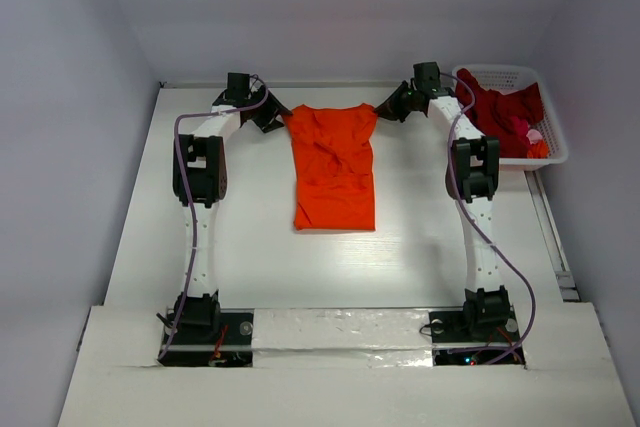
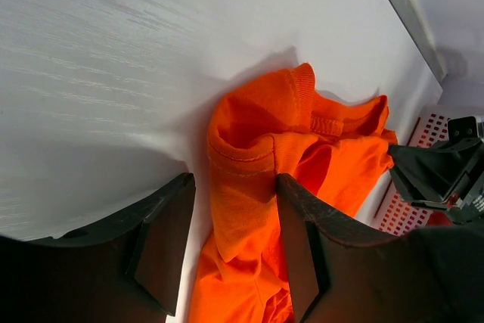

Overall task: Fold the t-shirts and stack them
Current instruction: Grab one side of the 2/3 rectangular tshirt with both arms

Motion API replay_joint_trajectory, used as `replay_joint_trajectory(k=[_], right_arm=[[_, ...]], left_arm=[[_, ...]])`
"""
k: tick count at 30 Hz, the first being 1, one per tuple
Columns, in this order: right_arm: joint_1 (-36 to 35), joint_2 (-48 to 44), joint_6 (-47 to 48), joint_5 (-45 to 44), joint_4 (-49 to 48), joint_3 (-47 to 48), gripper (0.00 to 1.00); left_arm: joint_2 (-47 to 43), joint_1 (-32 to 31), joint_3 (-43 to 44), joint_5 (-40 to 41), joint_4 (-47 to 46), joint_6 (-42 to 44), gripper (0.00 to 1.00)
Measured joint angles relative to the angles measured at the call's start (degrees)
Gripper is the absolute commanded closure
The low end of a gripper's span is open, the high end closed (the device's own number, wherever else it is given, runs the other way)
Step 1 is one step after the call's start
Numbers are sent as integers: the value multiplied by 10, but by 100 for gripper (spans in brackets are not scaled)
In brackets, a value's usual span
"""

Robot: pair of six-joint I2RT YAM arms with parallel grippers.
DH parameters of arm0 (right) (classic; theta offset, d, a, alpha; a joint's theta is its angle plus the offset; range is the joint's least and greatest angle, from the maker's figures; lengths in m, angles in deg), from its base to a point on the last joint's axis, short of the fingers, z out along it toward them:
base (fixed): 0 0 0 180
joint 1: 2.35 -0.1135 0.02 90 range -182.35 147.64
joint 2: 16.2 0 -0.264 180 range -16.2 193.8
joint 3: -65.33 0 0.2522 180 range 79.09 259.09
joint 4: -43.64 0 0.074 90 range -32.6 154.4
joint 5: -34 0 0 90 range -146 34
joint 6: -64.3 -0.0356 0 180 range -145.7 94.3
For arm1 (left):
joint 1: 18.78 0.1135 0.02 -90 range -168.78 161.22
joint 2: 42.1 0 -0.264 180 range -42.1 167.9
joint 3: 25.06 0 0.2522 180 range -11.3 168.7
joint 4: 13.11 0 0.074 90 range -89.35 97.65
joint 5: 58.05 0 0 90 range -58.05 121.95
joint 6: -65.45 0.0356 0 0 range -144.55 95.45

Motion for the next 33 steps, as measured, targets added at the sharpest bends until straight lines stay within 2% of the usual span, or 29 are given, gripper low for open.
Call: replay_joint_trajectory(k=[5,14,20,25,30,33], right_arm=[[0,3,-2,2,-2,0,100],[0,3,-4,3,-2,0,100],[0,3,-4,3,-2,0,100],[0,3,-4,3,-2,0,100],[0,3,-4,3,-1,0,100],[0,3,-4,3,-2,0,100]], left_arm=[[0,0,0,-1,0,-2,55],[0,0,0,-6,-2,-11,56],[0,0,0,-7,-9,-22,76],[6,0,4,-8,-9,-24,83],[15,0,4,-7,-9,-26,100],[17,0,4,-8,-8,-27,100]])
